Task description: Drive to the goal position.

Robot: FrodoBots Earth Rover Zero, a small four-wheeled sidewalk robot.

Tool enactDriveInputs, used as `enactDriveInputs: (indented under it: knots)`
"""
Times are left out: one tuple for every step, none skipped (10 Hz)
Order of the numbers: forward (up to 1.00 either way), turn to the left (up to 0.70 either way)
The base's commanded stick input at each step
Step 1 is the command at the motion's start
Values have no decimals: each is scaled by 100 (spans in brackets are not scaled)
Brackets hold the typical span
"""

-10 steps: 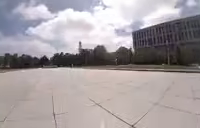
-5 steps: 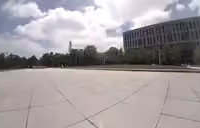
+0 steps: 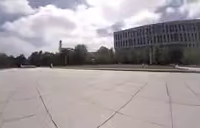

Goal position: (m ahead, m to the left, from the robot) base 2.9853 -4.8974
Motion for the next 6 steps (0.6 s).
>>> enactDriveInputs:
  knots:
    - [100,-32]
    - [100,-32]
    - [100,-32]
    - [100,-32]
    - [100,-32]
    - [75,-44]
